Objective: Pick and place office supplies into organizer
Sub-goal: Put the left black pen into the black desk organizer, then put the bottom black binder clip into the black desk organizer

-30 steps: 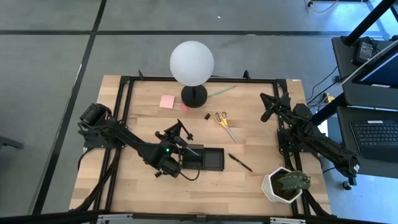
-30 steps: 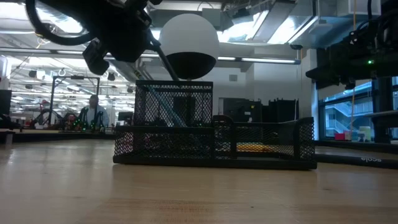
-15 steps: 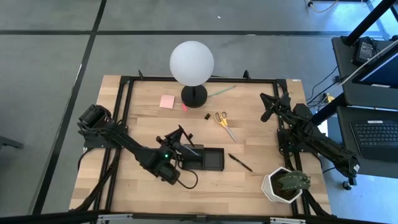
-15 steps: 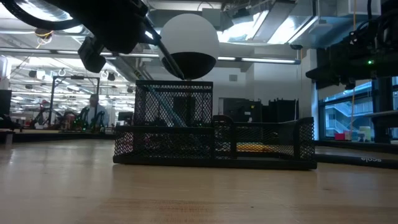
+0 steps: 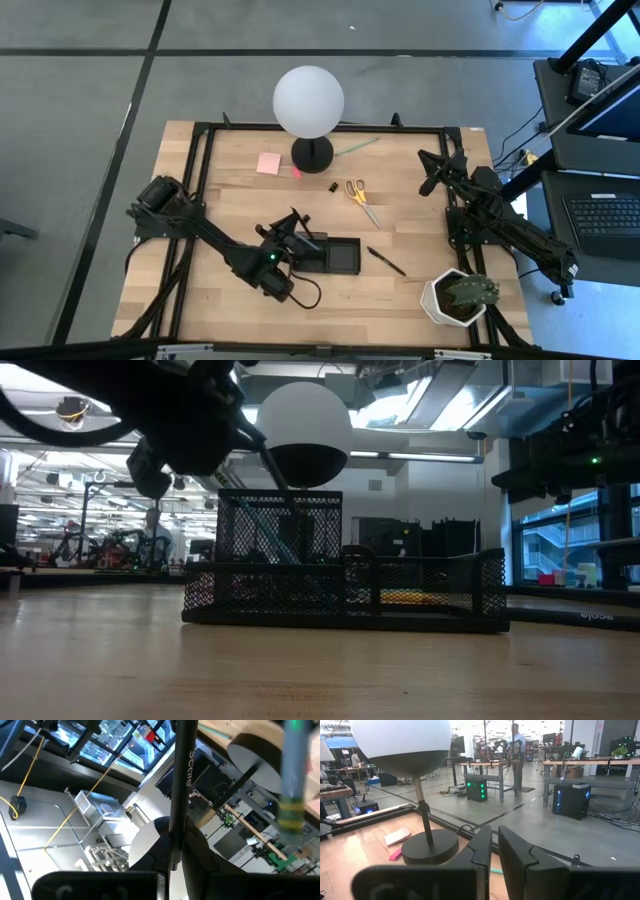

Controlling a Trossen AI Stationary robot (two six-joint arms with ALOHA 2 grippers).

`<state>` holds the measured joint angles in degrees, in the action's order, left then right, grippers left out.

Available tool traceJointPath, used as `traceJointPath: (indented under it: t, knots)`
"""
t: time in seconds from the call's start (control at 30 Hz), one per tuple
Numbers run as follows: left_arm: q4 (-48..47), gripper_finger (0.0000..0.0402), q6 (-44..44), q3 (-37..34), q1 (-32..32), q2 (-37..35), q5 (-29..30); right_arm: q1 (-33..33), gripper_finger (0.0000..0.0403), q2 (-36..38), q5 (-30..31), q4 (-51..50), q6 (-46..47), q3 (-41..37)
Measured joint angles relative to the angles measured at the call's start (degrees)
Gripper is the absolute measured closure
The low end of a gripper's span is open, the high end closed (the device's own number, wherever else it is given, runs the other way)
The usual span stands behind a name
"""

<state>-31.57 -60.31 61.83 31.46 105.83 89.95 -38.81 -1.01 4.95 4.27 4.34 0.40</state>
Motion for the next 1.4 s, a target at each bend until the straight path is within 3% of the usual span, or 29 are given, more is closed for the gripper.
traceJointPath:
  t: [0.47, 1.13, 1.27, 1.4]
  knots:
    - [0.8, 0.0376, -0.5, -0.1, 0.0, 3.2, -2.4, 0.0, 0.0366, 0.0, 0.0, -0.1, -0.1, 0.0]
    - [3.8, 0.0304, -0.5, -0.1, 0.0, 2.8, -2.8, 0.0, 0.0366, 0.0, 0.0, -1.6, 0.0, 0.0]
    - [10.0, 0.0302, 0.8, -0.1, 0.1, 2.8, -0.6, 0.0, 0.0366, 0.0, 0.0, -2.0, 0.1, 0.0]
    - [23.0, 0.0302, 3.8, -0.1, 0.7, 2.8, 0.0, 0.0, 0.0366, 0.0, 0.0, -2.0, 0.1, 0.0]
